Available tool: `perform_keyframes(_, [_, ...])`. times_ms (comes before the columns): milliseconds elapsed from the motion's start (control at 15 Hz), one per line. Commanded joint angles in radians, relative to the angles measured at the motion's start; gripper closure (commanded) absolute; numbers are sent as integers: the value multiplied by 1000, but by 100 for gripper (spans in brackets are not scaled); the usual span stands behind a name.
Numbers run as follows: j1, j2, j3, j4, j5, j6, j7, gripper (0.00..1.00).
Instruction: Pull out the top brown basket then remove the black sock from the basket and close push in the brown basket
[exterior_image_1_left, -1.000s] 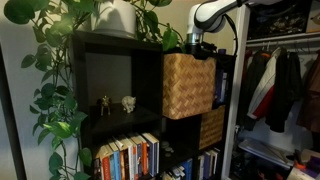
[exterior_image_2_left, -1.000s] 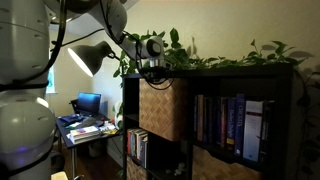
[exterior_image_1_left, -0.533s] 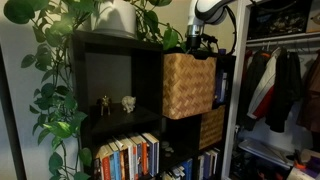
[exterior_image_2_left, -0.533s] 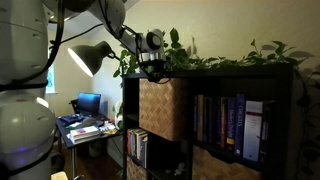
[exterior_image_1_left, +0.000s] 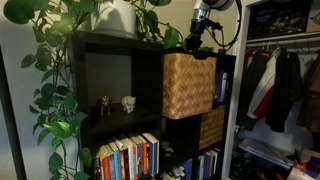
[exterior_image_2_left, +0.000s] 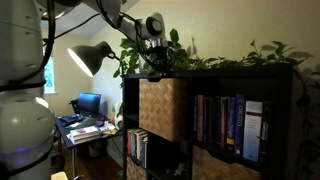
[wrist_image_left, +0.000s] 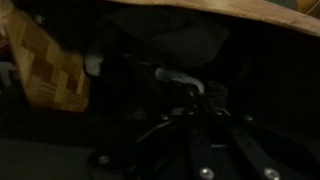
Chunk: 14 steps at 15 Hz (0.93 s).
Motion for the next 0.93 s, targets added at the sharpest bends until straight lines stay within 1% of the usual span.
perform_keyframes(0, [-2, -44, -12, 34, 3, -52, 44, 93])
perform_keyframes(333, [-6, -53, -19, 56, 2, -84, 74, 94])
perform_keyframes(533, [-9, -52, -23, 89, -4, -97, 94, 93])
perform_keyframes(867, [-16, -45, -26, 186, -42, -116, 167, 93])
